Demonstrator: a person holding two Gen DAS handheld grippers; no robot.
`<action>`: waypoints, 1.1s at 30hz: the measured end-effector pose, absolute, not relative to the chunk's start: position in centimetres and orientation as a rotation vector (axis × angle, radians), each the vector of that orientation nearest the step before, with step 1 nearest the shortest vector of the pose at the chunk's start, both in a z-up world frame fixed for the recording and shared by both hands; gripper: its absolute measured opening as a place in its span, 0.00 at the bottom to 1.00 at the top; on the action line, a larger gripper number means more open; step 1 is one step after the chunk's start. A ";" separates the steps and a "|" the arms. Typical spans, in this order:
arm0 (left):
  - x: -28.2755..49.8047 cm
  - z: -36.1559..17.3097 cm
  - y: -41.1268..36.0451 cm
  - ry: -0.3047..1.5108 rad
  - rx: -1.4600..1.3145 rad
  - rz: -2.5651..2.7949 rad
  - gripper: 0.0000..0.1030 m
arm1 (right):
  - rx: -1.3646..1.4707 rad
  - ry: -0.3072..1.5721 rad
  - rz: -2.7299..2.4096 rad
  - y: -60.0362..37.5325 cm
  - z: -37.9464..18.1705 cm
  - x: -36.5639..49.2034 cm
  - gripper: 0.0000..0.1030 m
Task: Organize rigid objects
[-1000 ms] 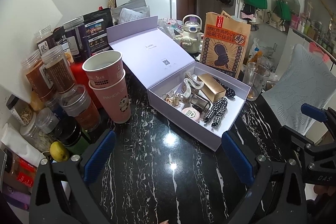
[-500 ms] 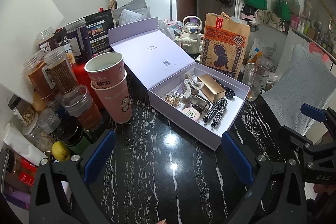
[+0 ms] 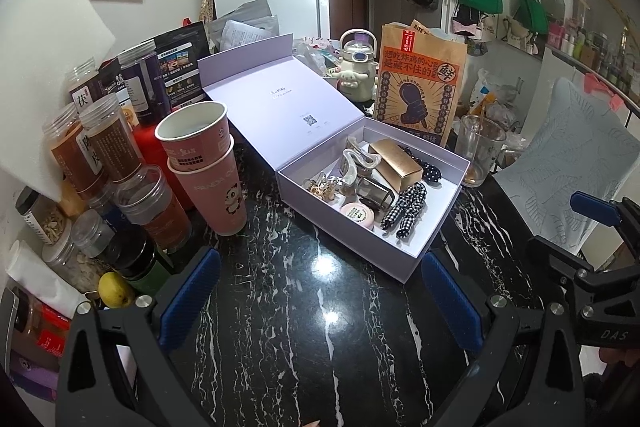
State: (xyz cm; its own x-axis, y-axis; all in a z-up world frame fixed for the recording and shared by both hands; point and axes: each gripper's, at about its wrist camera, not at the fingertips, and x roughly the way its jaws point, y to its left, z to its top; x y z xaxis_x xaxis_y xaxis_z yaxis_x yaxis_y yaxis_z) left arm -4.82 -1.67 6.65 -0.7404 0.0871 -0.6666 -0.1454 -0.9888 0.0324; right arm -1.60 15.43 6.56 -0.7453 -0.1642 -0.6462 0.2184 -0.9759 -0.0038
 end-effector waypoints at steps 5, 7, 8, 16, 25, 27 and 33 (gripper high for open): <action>-4.7 6.7 -1.4 0.135 -1.076 2.811 0.99 | 1.009 0.114 -2.757 15.6 6.6 -1.6 0.94; -4.7 6.7 -1.3 0.135 -1.075 2.808 0.99 | 1.012 0.112 -2.757 15.7 6.5 -1.6 0.94; -4.6 6.7 -1.2 0.136 -1.075 2.808 0.99 | 1.013 0.110 -2.757 15.8 6.5 -1.6 0.94; -4.7 6.4 -0.8 0.167 -1.088 2.800 0.99 | 1.034 0.098 -2.765 16.2 6.2 -1.7 0.94; -4.9 5.9 -0.8 0.138 -1.112 2.776 0.99 | 1.056 0.073 -2.765 16.7 5.8 -1.9 0.94; -4.9 5.9 -0.8 0.136 -1.113 2.776 0.99 | 1.060 0.069 -2.766 16.7 5.8 -2.0 0.94; -5.1 5.7 -0.7 0.115 -1.124 2.755 0.99 | 1.073 0.058 -2.762 16.8 5.5 -2.3 0.94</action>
